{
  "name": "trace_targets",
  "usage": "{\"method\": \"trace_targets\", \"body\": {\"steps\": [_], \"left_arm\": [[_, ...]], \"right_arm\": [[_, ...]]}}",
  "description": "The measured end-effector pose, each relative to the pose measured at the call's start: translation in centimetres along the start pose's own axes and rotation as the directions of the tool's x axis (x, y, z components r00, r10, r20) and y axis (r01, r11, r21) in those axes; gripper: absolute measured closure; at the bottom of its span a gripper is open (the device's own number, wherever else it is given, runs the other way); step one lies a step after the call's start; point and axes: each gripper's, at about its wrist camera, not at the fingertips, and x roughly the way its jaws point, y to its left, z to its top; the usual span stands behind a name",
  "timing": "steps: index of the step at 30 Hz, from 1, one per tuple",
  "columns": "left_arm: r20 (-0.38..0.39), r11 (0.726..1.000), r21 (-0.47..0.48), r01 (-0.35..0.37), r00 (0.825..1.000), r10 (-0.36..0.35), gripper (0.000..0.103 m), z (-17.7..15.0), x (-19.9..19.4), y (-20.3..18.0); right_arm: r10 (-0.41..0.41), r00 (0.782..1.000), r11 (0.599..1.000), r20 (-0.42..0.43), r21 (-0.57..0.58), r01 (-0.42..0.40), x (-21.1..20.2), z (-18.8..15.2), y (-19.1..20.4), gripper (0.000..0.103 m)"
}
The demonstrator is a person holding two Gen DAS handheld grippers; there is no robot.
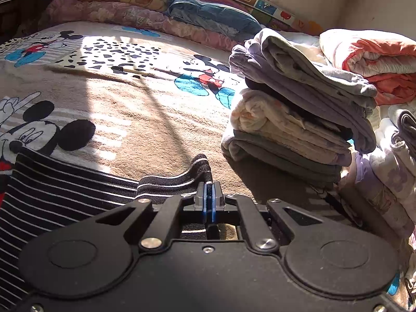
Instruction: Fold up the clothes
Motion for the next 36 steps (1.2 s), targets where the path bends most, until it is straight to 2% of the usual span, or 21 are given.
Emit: {"method": "trace_targets", "body": {"steps": [5,9,17,23,26,29,31,34,36], "left_arm": [[0.001,0.997,0.028,-0.066,0.998,0.066,0.102,-0.2,0.9,-0.8],[0.005,0.995,0.045,-0.091,0.996,0.091,0.102,-0.3,1.5,-1.2],[-0.008,0.99,0.084,-0.11,0.994,0.111,0.102,-0.2,2.1,-1.8],[-0.034,0.989,0.11,-0.1,0.994,0.104,0.102,-0.4,2.6,-1.7],[-0.049,0.989,0.122,-0.087,0.994,0.094,0.102,-0.5,2.8,-1.7],[-0.064,0.988,0.135,-0.075,0.994,0.084,0.099,-0.6,3.1,-1.7],[-0.075,0.987,0.143,-0.067,0.994,0.078,0.088,-0.7,3.2,-1.7],[-0.037,0.987,0.151,-0.057,0.997,0.063,0.085,0.0,1.8,-1.3],[-0.02,0.984,0.172,-0.049,0.998,0.053,0.085,0.4,0.8,-1.0]], "right_arm": [[0.014,1.0,1.0,0.002,0.022,-0.014,-0.1,0.1,-0.2,0.012],[0.038,0.999,0.997,0.005,0.064,-0.038,-0.3,0.3,-0.6,0.012],[0.089,0.996,0.985,0.005,0.15,-0.088,-1.2,0.5,-1.9,0.015],[0.082,0.996,0.991,-0.029,0.112,-0.078,-2.4,0.7,-1.4,0.015],[0.039,0.999,0.995,-0.002,0.096,-0.039,-4.1,0.8,-1.4,0.015],[-0.044,0.995,0.999,0.085,-0.006,0.044,-5.2,1.2,-0.3,0.016],[-0.075,0.989,0.989,0.126,-0.115,0.089,-4.6,1.4,1.1,0.016],[-0.095,0.984,0.962,0.153,-0.241,0.13,-2.3,1.2,3.1,0.018],[-0.122,0.983,0.942,0.137,-0.297,0.158,-0.8,0.7,4.0,0.021]]}}
